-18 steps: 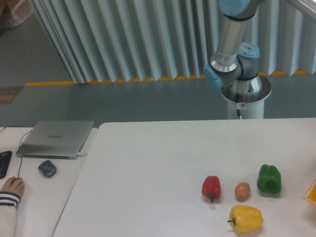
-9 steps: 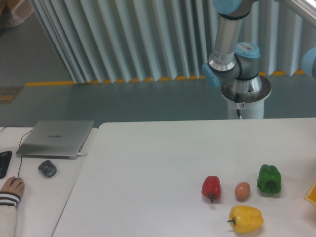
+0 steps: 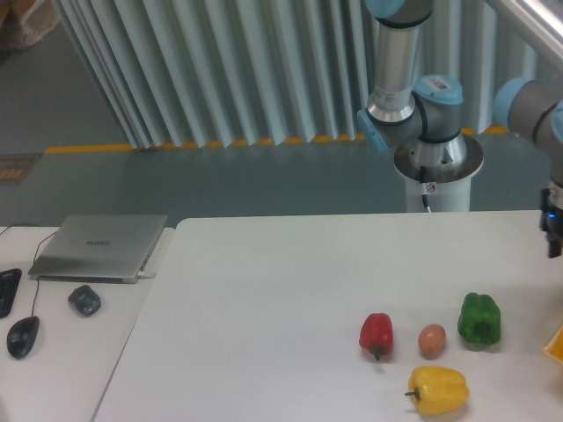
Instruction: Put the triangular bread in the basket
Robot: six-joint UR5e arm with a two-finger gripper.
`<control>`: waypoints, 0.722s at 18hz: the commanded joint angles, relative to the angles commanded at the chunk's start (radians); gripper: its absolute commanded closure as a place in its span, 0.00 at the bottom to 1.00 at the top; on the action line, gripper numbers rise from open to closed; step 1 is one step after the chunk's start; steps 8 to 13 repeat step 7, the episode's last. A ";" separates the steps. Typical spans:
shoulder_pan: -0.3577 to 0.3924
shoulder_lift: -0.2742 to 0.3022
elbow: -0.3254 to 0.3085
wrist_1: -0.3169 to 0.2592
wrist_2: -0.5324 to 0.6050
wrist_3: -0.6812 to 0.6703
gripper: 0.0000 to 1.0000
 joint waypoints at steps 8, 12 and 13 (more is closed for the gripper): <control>-0.078 0.028 -0.011 -0.048 -0.005 -0.103 0.00; -0.078 0.028 -0.011 -0.048 -0.005 -0.103 0.00; -0.078 0.028 -0.011 -0.048 -0.005 -0.103 0.00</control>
